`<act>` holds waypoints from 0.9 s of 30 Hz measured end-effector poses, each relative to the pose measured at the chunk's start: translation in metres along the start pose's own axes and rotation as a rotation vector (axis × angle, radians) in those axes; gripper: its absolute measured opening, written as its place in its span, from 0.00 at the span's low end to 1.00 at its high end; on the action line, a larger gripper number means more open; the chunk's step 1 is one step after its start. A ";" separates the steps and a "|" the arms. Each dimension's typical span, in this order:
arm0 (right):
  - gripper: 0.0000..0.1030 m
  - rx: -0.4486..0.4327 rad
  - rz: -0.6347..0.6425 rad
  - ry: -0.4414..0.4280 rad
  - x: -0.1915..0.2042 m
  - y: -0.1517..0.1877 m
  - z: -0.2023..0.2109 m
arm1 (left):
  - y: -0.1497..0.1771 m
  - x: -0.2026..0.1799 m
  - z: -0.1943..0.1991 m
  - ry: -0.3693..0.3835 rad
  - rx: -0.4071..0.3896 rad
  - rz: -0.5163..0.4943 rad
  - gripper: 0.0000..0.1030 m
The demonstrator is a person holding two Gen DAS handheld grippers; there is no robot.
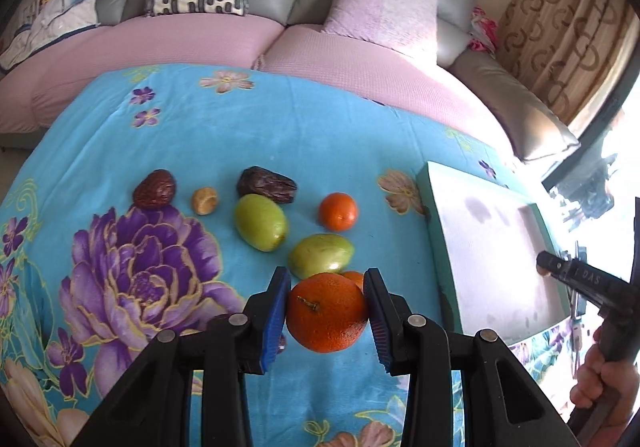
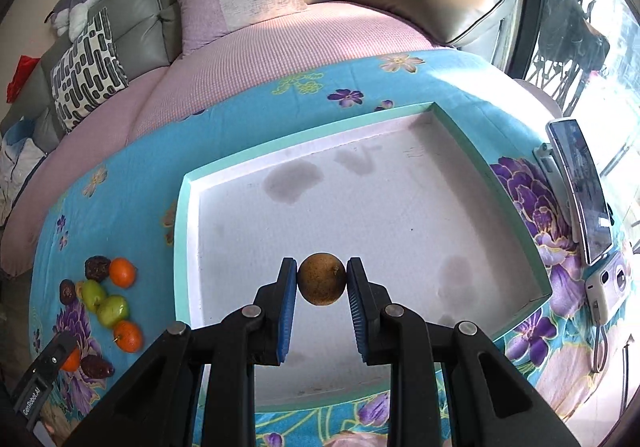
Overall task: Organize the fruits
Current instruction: 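Carry both fruits into the white tray and open both grippers to release them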
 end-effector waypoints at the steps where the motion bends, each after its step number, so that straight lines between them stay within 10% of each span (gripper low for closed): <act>1: 0.26 -0.008 -0.018 0.005 -0.009 -0.004 0.002 | 0.000 -0.011 -0.002 0.006 0.006 -0.028 0.39; 14: 0.26 -0.064 -0.165 0.025 -0.077 -0.026 0.010 | -0.003 -0.158 -0.025 0.121 0.008 -0.367 0.39; 27: 0.26 0.076 -0.138 0.049 -0.069 -0.011 -0.031 | 0.029 -0.176 -0.065 0.116 0.090 -0.476 0.39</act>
Point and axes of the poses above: each gripper's, at about its wrist camera, not at the fingertips, and z roughly against the way its jaws point, x to its left, y to its underside, the point moved 4 cm from there along -z, roughly the way its jaws point, and after that the axes turned 3 degrees about -y, right-handed, at the moved point
